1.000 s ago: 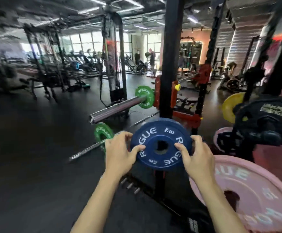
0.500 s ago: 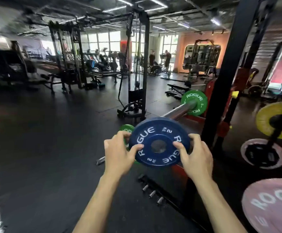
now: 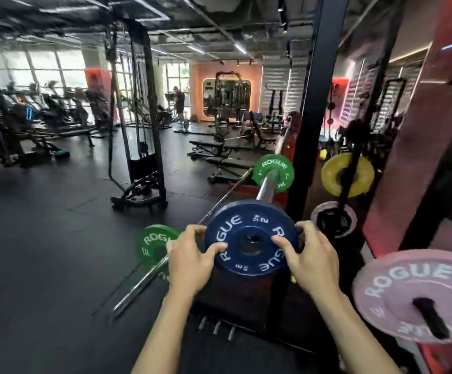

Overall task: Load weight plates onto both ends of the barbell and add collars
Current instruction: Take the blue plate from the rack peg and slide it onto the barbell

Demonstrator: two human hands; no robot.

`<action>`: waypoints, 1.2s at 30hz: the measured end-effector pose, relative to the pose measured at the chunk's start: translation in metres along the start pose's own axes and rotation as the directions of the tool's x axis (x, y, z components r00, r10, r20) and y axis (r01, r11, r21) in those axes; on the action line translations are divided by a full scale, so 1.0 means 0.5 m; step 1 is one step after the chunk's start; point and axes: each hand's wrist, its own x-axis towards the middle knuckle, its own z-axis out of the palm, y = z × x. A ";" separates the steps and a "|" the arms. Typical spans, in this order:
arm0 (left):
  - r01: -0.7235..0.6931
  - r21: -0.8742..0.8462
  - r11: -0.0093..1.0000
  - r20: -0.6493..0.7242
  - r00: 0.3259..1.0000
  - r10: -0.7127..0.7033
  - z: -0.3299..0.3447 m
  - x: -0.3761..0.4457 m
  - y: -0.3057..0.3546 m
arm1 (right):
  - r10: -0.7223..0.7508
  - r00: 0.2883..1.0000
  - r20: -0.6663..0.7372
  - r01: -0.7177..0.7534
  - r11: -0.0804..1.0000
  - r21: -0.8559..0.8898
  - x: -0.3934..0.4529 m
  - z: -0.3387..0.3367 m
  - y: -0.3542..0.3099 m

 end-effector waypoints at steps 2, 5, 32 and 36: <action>-0.008 -0.007 1.000 0.020 1.000 0.008 0.012 0.011 0.002 | 0.000 1.000 0.016 0.000 1.000 -0.032 0.013 0.003 0.004; 0.004 -0.017 1.000 0.034 0.999 -0.003 0.025 0.022 0.000 | 0.012 1.000 0.021 -0.011 0.999 -0.036 0.023 0.005 0.010; -0.178 -0.203 0.963 0.232 0.947 0.224 0.097 0.173 -0.065 | 0.264 0.953 -0.148 -0.287 0.944 -0.162 0.018 0.086 0.002; -0.208 -0.189 0.960 0.201 0.948 0.246 0.084 0.187 -0.052 | 0.287 0.942 -0.174 -0.316 0.934 -0.168 0.007 0.087 -0.007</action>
